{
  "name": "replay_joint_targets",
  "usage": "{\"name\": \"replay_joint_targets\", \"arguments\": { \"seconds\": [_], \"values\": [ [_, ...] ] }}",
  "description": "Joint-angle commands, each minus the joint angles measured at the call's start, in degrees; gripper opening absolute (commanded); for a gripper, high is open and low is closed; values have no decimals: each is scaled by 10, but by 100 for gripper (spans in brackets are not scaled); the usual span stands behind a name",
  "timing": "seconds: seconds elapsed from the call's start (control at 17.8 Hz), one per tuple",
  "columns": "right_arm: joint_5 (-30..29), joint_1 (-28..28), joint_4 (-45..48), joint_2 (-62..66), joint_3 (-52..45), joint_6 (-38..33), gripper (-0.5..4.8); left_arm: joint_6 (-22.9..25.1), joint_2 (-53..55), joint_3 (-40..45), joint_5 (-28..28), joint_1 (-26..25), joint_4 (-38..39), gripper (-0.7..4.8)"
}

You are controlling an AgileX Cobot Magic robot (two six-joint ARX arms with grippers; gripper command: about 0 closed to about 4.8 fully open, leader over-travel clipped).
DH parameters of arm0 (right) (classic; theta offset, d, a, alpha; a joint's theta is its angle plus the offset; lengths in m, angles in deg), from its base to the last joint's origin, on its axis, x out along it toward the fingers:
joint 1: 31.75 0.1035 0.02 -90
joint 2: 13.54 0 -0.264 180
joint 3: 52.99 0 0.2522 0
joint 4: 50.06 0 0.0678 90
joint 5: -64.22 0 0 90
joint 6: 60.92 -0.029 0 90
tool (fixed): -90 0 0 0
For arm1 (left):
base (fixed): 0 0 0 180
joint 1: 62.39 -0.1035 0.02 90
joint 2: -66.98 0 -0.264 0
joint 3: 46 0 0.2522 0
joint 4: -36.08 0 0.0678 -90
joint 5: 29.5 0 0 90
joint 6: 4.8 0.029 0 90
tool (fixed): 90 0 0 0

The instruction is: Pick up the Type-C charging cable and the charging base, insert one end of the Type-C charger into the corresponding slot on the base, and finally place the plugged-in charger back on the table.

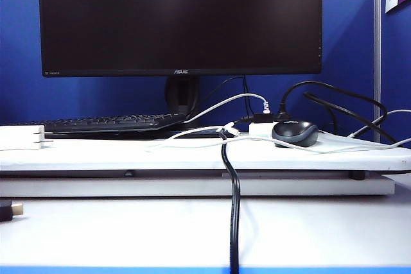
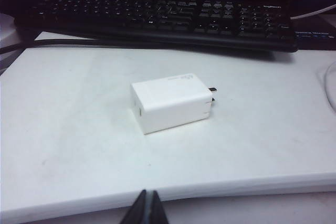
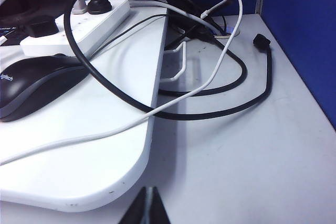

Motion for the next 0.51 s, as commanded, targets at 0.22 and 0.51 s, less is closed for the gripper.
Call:
{"name": "replay_joint_targets", "arguments": {
  "seconds": [0.22,0.51],
  "values": [
    [2,0,36,-1,34,-101,-2,-191,-1,-7,75,0,-5,-6],
    [0,0,25,24,149,-101,-2,-203,1,-92,48,0,-25,-6]
  ]
}}
